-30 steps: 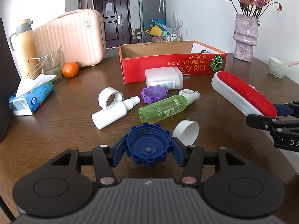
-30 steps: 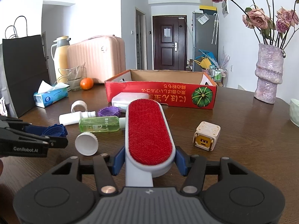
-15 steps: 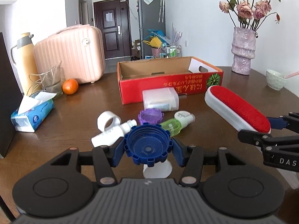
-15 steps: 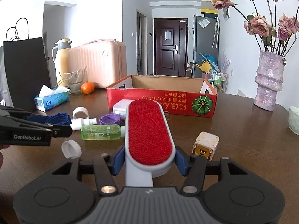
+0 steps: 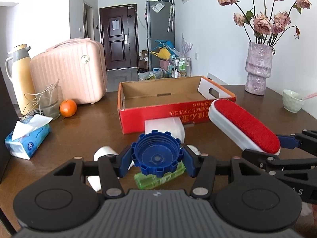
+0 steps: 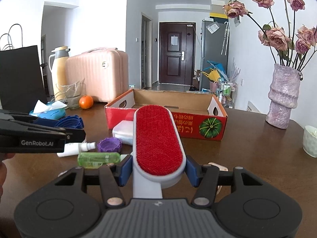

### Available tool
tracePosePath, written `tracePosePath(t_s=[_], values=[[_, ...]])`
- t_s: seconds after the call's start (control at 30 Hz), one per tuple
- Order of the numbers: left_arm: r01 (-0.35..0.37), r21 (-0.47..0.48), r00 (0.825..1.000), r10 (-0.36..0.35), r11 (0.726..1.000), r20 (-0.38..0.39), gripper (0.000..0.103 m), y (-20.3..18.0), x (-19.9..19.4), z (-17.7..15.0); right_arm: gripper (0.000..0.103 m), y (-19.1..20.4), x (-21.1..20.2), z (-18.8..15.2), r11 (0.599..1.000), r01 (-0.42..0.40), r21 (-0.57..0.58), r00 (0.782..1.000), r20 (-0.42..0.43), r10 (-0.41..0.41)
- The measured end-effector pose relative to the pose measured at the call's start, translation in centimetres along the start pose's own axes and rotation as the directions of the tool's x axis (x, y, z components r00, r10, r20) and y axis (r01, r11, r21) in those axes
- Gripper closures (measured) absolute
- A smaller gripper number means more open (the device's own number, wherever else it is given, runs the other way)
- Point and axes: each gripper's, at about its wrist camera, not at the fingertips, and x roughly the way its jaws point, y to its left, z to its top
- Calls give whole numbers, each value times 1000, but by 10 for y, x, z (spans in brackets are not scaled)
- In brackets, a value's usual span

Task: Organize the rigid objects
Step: 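Carry the blue cap and lint roller into the red cardboard box with both tools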

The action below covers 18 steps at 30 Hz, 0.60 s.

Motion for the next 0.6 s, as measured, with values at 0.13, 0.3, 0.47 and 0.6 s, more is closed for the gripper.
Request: tracePosePath(t_s=[0.13, 0.3, 0.47, 0.6], values=[[-1, -9, 1000, 1, 1000, 7, 48, -3, 9, 10, 47, -3, 8, 9, 1000, 11, 5, 1000, 3, -11], [-7, -21, 1000, 8, 1000, 19, 48, -5, 21, 26, 47, -6, 18, 23, 1000, 24, 7, 1000, 16, -24], [-28, -39, 999, 29, 999, 27, 48, -5, 36, 41, 47, -8, 30, 40, 999, 41, 11, 999, 26, -41], [-36, -58, 999, 38, 998, 22, 48, -5, 49, 50, 47, -10, 41, 50, 999, 47, 15, 998, 29, -48]])
